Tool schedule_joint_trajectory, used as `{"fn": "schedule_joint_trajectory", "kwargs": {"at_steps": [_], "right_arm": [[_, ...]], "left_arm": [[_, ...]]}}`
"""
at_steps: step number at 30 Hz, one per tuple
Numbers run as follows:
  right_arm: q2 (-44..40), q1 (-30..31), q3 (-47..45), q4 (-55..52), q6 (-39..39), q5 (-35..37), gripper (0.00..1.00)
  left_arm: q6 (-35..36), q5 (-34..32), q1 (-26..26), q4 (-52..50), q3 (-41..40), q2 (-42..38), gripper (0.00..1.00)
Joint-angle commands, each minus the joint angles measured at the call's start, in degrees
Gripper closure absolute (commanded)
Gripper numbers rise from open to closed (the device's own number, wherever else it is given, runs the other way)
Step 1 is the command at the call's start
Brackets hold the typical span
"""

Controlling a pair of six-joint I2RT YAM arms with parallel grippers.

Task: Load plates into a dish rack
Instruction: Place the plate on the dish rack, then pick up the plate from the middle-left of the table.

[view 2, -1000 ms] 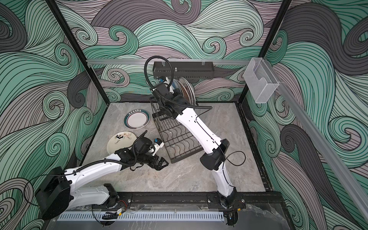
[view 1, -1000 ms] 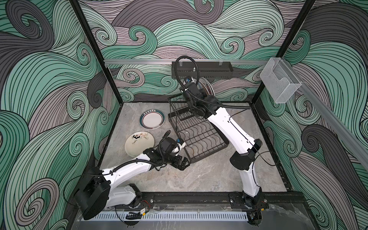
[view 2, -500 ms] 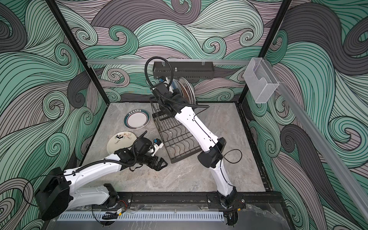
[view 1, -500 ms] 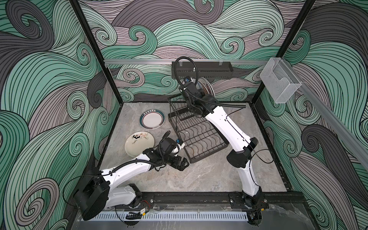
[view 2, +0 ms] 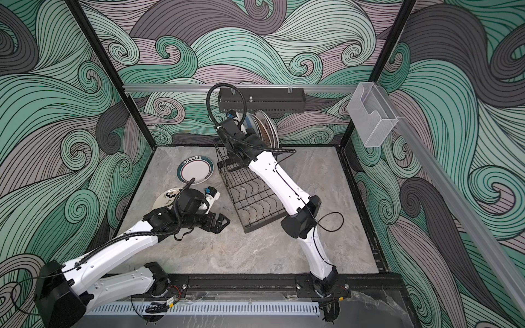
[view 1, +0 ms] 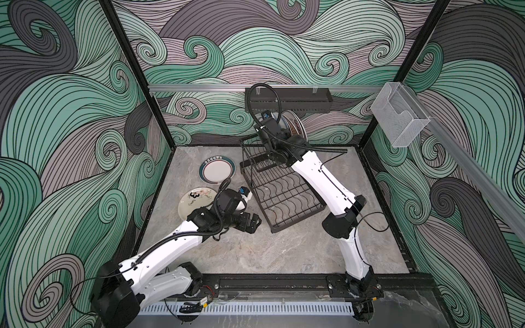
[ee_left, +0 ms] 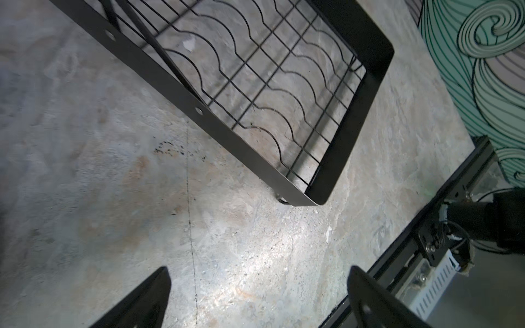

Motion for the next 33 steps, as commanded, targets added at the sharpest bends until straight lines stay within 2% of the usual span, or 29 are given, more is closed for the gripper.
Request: {"fn": "schedule_joint_trajectory", "kwargs": {"at_steps": [1, 4, 6, 10, 12, 15, 18, 20, 23, 28, 30, 33], "right_arm": [[-2.15, -0.34, 1.24, -0.71, -0.05, -0.72, 0.58], [-4.71, -0.34, 1.64, -2.53, -0.44, -3.54, 0.41], [-7.94, -0.21, 0.63, -3.06, -0.37, -6.73, 0.35], [-17.68, -0.29, -6.56, -1.26, -0.71, -18.17, 0.26], [-22.85, -0.25, -12.26, 1.10, -0.44, -25.26, 0.25], [-30.43, -0.25, -24.57, 6.85, 2.19, -40.30, 0.30], [-36.13, 0.47, -40.80, 15.25, 7.23, -54.34, 0.36], [-37.99, 2.37, -51.20, 22.09, 11.09, -59.46, 0.38], [-34.83, 7.13, -56.88, 25.18, 12.33, -60.56, 0.36], [-25.11, 11.07, -56.63, 28.58, 14.32, -65.35, 0.33], [-21.02, 11.81, -55.07, 29.71, 15.25, -66.93, 0.32], [-14.40, 12.87, -51.69, 29.79, 17.40, -64.21, 0.31]], "left_arm": [[-1.58, -2.93, 2.80, -3.98, 1.40, -3.26, 0.01], [-1.90, -1.91, 8.19, -8.58, 4.03, -5.06, 0.01], [-1.29, -2.28, 11.51, -12.41, 6.69, -5.93, 0.01], [0.09, -3.44, 17.54, -16.67, 10.16, -7.63, 0.01], [0.58, -3.48, 21.05, -17.71, 11.01, -7.75, 0.01], [1.69, -1.81, 27.62, -18.47, 11.61, -6.66, 0.01], [2.74, 3.29, 36.16, -18.94, 12.56, -4.04, 0.01], [3.24, 5.85, 41.65, -19.06, 13.17, -1.88, 0.01], [3.72, 6.25, 48.37, -19.93, 14.73, 1.45, 0.01], [2.92, 1.19, 57.09, -17.92, 14.63, 6.33, 0.01], [1.47, -0.40, 59.02, -17.21, 14.78, 9.06, 0.01], [-0.08, -3.05, 59.42, -15.52, 15.83, 12.95, 0.01]]}}
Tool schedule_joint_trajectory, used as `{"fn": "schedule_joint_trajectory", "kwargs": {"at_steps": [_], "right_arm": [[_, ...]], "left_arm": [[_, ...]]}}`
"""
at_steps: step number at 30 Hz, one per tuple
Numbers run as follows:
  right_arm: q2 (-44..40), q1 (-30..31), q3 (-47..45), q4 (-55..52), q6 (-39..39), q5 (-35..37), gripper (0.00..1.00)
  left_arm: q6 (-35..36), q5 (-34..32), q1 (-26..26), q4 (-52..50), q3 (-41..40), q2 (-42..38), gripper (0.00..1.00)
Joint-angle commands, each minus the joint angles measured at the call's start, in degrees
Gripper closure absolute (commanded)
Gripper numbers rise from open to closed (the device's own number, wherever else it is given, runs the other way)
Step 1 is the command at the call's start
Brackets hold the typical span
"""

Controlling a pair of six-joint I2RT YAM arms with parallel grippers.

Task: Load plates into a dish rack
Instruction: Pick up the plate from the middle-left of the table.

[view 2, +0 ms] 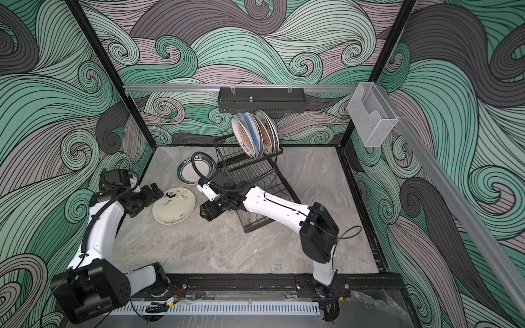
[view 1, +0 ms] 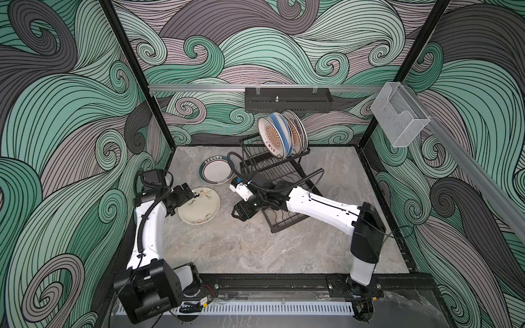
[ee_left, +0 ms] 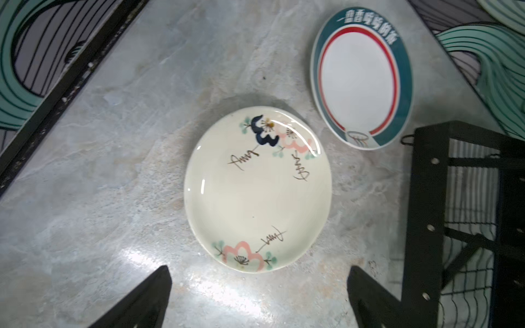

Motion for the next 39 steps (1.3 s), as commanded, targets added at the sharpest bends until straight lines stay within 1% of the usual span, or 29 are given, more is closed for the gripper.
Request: {"fn": "schedule_joint_trajectory", "kwargs": {"at_steps": [1, 3, 5, 8, 10, 13, 17, 20, 24, 26, 29, 31, 35, 39], "right_arm": [[4.14, 0.46, 5.49, 3.44, 3.37, -1.20, 0.30], [8.45, 0.77, 8.37, 3.34, 4.48, -2.06, 0.29], [11.50, 1.11, 9.87, 5.37, 5.86, -2.08, 0.28], [15.42, 1.14, 10.88, 11.11, 9.66, -2.47, 0.28], [19.18, 1.22, 13.71, 13.05, 11.20, -2.77, 0.28], [23.15, 1.23, 17.12, 13.16, 12.26, -1.60, 0.28], [27.73, 0.89, 20.84, 12.85, 13.00, -0.93, 0.27], [30.10, 0.10, 21.97, 13.80, 13.66, -0.54, 0.28], [32.30, -0.85, 23.46, 15.04, 13.88, 0.38, 0.31], [33.61, -1.27, 24.74, 14.89, 13.90, 0.94, 0.31], [35.45, -2.67, 25.01, 17.07, 16.75, -1.81, 0.33], [36.26, -3.20, 24.64, 19.40, 18.23, -2.87, 0.36], [38.66, -3.31, 27.17, 19.90, 19.72, -4.61, 0.41], [40.18, -3.40, 28.08, 20.71, 21.49, -6.01, 0.48]], "left_arm": [[-2.77, -4.98, 0.61, 2.11, 2.07, 3.42, 0.02], [-3.15, -7.14, 0.96, 2.69, 2.71, 5.90, 0.01], [-3.96, -7.23, 1.96, 1.91, 4.18, 8.15, 0.01], [-5.13, -5.72, 3.17, 3.56, 4.38, 10.06, 0.02], [-5.77, -3.77, 4.08, 4.25, 4.36, 11.34, 0.01], [-4.96, -2.09, 4.83, 3.30, 5.72, 14.85, 0.01], [-3.97, -1.33, 5.51, 3.57, 6.29, 16.70, 0.02], [-3.18, -0.71, 5.65, 3.42, 6.59, 17.99, 0.01], [-2.95, 1.18, 5.90, 3.01, 6.88, 19.27, 0.01], [-3.45, 2.31, 5.90, 3.74, 6.27, 19.28, 0.01], [-3.74, 3.83, 5.90, 4.73, 5.77, 19.56, 0.01], [-3.87, 4.86, 5.91, 4.56, 5.86, 20.20, 0.01], [-4.09, 7.18, 5.90, 5.09, 5.66, 20.74, 0.01], [-3.88, 7.24, 5.90, 5.31, 5.60, 20.20, 0.01]]}}
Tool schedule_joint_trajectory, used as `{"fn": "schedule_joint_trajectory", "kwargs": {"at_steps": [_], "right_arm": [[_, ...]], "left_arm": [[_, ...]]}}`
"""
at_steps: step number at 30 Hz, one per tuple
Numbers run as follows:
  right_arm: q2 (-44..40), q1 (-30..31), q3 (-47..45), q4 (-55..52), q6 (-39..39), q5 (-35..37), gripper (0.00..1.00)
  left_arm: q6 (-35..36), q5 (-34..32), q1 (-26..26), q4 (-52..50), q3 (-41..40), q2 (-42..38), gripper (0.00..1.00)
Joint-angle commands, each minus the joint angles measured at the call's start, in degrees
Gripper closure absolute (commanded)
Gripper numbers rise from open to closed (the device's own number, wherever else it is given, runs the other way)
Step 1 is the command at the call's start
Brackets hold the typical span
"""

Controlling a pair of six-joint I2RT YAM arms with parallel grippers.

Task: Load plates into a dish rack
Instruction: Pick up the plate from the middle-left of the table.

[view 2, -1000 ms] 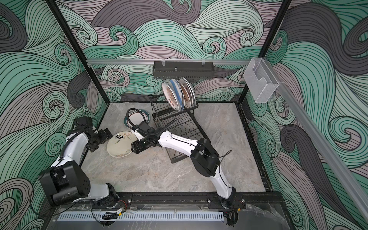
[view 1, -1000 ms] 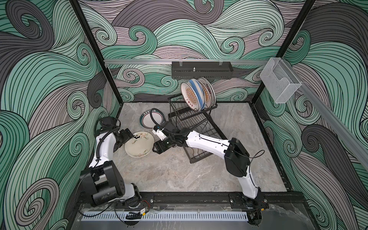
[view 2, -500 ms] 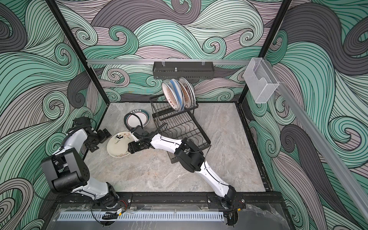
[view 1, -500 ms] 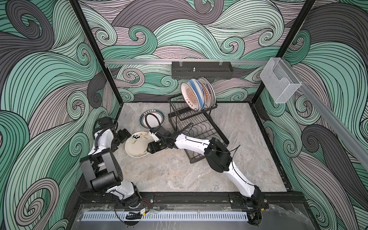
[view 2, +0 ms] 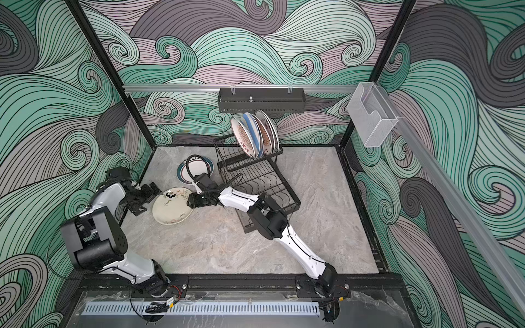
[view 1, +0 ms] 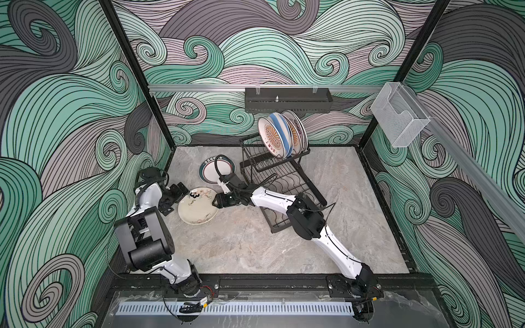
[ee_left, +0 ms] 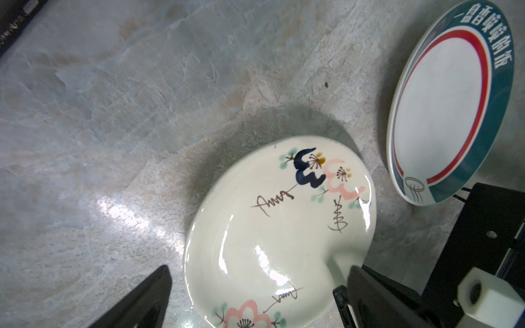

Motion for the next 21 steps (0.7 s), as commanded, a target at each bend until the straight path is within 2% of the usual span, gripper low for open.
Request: {"fn": "schedule_joint_trajectory", "kwargs": {"at_steps": [1, 5, 9, 14, 18, 21], "right_arm": [[1.77, 0.34, 0.61, 0.37, 2.24, -1.67, 0.50], [2.84, 0.21, 1.95, -1.74, 2.91, -1.12, 0.57], [3.24, -0.14, 1.94, -1.35, 4.26, -1.78, 0.70], [2.47, -0.45, 1.26, -0.57, 5.07, -1.46, 0.77], [0.27, -0.71, -0.93, 0.51, 5.75, -0.38, 0.90], [-3.53, -0.72, -4.27, 0.83, 4.92, 1.34, 0.95]], "left_arm": [[-0.30, 1.56, 0.39, 0.42, 0.63, -0.45, 0.01], [-0.31, 2.43, 0.37, 0.46, 0.54, -0.76, 0.01], [-0.39, 3.04, 0.37, 0.80, 0.43, -1.56, 0.01], [-0.40, 4.27, 0.37, 1.12, 0.30, -2.52, 0.01], [-0.23, 5.44, 0.38, 1.30, 0.43, -3.09, 0.02], [-0.50, 7.63, 0.63, 0.54, 1.79, -3.31, 0.01]]}}
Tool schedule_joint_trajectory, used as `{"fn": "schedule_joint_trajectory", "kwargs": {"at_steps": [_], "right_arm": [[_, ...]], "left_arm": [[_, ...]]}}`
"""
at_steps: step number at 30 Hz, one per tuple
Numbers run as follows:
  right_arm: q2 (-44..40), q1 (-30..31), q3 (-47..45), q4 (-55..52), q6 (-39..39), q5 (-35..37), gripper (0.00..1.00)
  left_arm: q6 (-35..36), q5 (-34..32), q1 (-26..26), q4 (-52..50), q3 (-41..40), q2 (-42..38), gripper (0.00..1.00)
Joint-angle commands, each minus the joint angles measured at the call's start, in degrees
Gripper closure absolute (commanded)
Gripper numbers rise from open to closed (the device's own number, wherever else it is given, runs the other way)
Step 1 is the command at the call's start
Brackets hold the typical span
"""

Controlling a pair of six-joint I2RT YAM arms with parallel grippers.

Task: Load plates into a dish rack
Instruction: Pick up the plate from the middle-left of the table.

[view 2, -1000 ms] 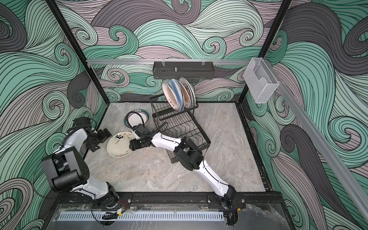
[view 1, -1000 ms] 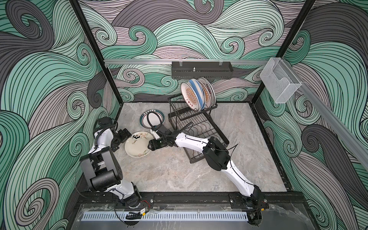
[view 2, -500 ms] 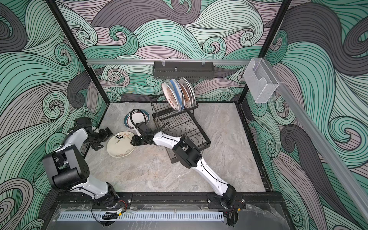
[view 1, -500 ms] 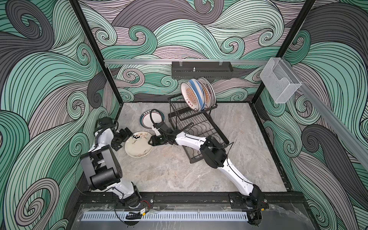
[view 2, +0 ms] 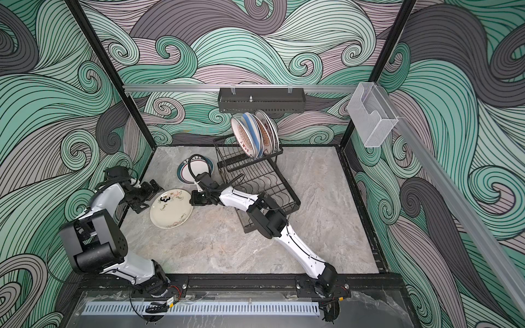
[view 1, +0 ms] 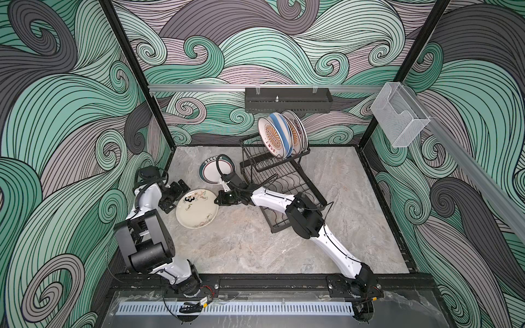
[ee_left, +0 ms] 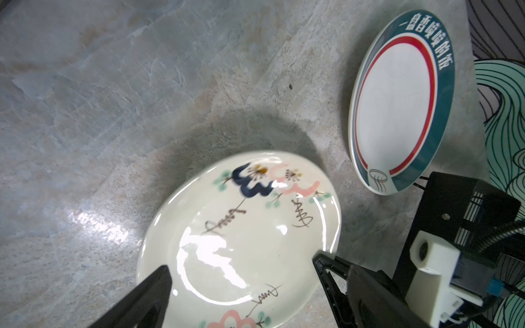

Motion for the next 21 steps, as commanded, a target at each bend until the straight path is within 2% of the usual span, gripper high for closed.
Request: {"fn": "schedule_joint_trajectory", "kwargs": {"at_steps": [1, 7, 13, 19, 21], "right_arm": [[-4.89, 0.12, -5.05, -0.74, -2.12, 3.18, 0.97], [-13.31, 0.03, -13.29, 1.23, -4.92, 8.06, 1.00], [-20.77, 0.47, -16.58, -2.47, -11.67, 14.56, 1.00], [-32.28, 0.46, -22.98, -5.43, -18.19, 21.37, 1.00], [-36.58, 0.36, -24.73, -7.38, -20.20, 23.24, 1.00]], "left_arm": [[-0.31, 3.09, 0.59, -1.17, 2.61, -1.62, 0.01], [1.68, 4.67, 0.57, -0.93, 4.11, -5.59, 0.01], [2.05, 5.93, 0.59, -0.77, 4.28, -7.71, 0.01], [1.61, 9.60, 0.42, 0.65, 4.56, -7.95, 0.01], [2.71, 12.61, 0.33, 0.06, 5.22, -7.87, 0.01]]}}
